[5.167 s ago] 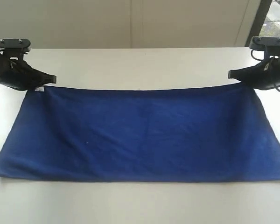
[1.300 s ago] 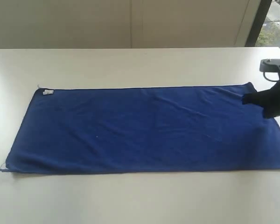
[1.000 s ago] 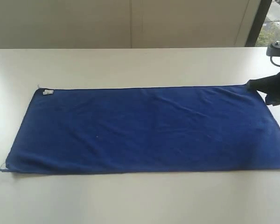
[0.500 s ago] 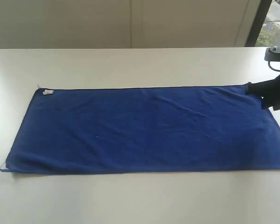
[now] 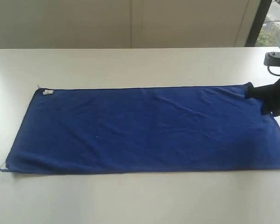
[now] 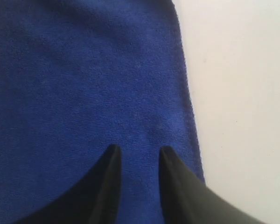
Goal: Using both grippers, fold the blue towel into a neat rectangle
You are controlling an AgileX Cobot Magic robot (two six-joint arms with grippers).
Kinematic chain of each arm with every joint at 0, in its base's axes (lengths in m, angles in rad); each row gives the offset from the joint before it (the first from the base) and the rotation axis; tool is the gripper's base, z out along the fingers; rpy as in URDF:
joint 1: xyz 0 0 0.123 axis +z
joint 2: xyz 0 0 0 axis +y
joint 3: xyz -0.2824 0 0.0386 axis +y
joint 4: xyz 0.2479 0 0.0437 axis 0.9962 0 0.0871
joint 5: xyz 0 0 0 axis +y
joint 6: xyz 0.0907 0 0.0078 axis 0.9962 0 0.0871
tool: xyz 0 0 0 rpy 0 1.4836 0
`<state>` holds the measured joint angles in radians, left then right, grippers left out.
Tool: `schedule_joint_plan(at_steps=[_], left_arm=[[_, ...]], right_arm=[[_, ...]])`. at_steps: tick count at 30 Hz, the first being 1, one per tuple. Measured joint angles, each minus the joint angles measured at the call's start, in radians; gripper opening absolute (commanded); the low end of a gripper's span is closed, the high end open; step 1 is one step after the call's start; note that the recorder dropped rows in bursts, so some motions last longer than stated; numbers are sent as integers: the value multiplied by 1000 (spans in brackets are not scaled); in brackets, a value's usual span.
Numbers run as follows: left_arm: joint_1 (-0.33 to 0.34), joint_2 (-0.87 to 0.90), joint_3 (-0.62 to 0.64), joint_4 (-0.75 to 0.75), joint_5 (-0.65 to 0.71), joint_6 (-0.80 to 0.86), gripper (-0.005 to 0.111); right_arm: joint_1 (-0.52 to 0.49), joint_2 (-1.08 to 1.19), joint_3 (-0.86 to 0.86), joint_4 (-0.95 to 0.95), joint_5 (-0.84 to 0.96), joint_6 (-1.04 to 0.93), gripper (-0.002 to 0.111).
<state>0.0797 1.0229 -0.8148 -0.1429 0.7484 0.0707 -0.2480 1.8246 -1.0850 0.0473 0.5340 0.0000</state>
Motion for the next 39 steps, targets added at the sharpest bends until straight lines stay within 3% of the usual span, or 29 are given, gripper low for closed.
schedule_joint_plan(at_steps=[4, 11, 18, 39], left_arm=[[0, -117, 31, 2, 21, 4, 0], [0, -172, 34, 2, 23, 4, 0], [0, -172, 34, 2, 23, 4, 0], [0, -172, 34, 4, 23, 4, 0]], right_arm=[[0, -4, 23, 0, -31, 0, 28], [-6, -4, 23, 0, -37, 9, 30], [-41, 0, -23, 0, -25, 22, 56], [-45, 162, -76, 2, -27, -125, 54]])
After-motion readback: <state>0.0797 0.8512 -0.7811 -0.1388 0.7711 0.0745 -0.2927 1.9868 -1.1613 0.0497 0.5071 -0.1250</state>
